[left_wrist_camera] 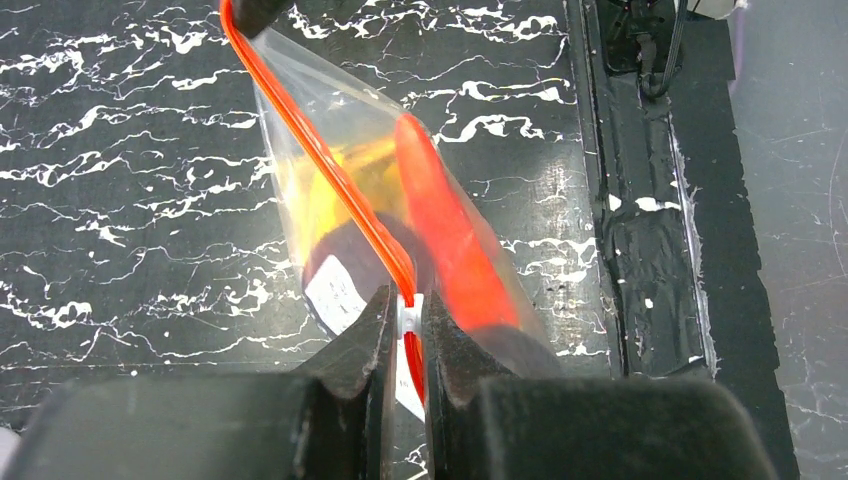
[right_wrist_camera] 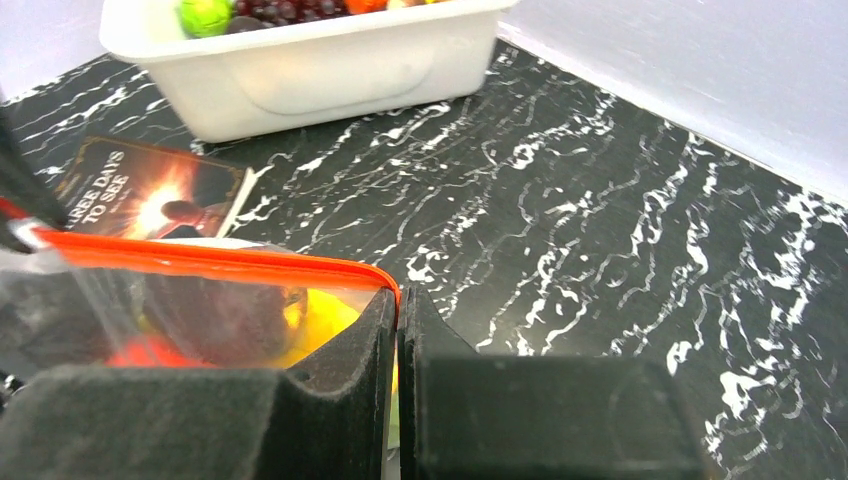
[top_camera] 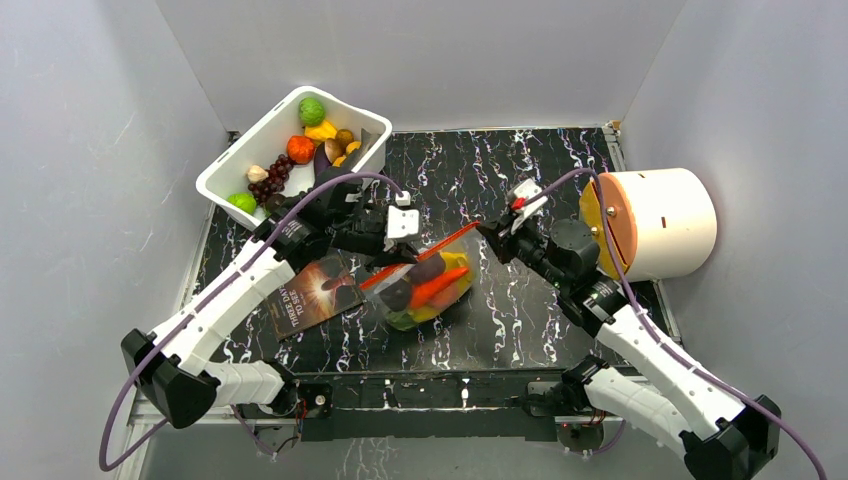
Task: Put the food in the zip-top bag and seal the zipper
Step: Zip the zipper food storage bag at the center of the board, then place the zipper food storage bag at the center of the board, then reset both arms
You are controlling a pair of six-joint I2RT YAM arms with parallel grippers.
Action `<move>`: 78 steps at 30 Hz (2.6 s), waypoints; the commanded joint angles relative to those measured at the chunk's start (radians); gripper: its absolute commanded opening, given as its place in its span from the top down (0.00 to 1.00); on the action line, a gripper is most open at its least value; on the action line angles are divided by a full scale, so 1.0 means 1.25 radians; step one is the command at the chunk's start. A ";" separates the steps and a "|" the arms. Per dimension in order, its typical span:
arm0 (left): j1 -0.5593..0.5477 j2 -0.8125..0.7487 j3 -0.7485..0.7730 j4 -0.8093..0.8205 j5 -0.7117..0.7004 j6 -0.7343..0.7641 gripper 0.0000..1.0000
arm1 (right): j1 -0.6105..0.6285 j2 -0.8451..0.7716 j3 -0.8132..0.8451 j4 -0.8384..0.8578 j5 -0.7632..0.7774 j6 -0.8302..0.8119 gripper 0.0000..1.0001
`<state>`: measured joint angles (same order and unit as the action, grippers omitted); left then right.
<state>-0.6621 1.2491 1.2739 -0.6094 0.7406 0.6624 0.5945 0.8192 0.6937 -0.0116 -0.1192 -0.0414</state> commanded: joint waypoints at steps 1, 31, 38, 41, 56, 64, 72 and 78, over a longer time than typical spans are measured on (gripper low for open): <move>0.006 -0.078 -0.027 -0.104 0.020 -0.008 1.00 | -0.109 -0.006 0.058 -0.002 0.110 0.001 1.00; 0.006 -0.101 -0.208 0.261 0.010 -0.325 1.00 | -0.201 -0.107 -0.008 -0.033 0.214 0.020 1.00; 0.012 -0.002 -0.198 0.349 -0.170 -0.402 1.00 | -0.201 0.068 0.047 0.056 0.179 -0.002 0.89; 0.022 0.028 -0.186 0.344 -0.285 -0.405 1.00 | -0.201 0.109 0.080 0.071 0.140 -0.016 0.76; 0.089 0.062 -0.133 0.368 -0.388 -0.486 0.66 | -0.201 0.086 0.153 -0.064 0.144 0.066 0.02; 0.088 -0.010 -0.145 0.390 -0.356 -0.499 0.06 | -0.201 0.012 0.139 -0.122 0.082 0.179 0.02; 0.088 -0.107 -0.158 0.423 -0.418 -0.566 0.02 | -0.201 -0.035 0.164 -0.203 0.056 0.298 0.02; 0.088 -0.156 -0.152 0.403 -0.571 -0.746 0.02 | -0.201 -0.059 0.200 -0.238 0.016 0.323 0.02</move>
<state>-0.5526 1.0985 1.0695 -0.1051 0.1570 -0.1192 0.3447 0.7803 0.8623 -0.3054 -0.0517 0.3172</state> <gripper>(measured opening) 0.983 0.980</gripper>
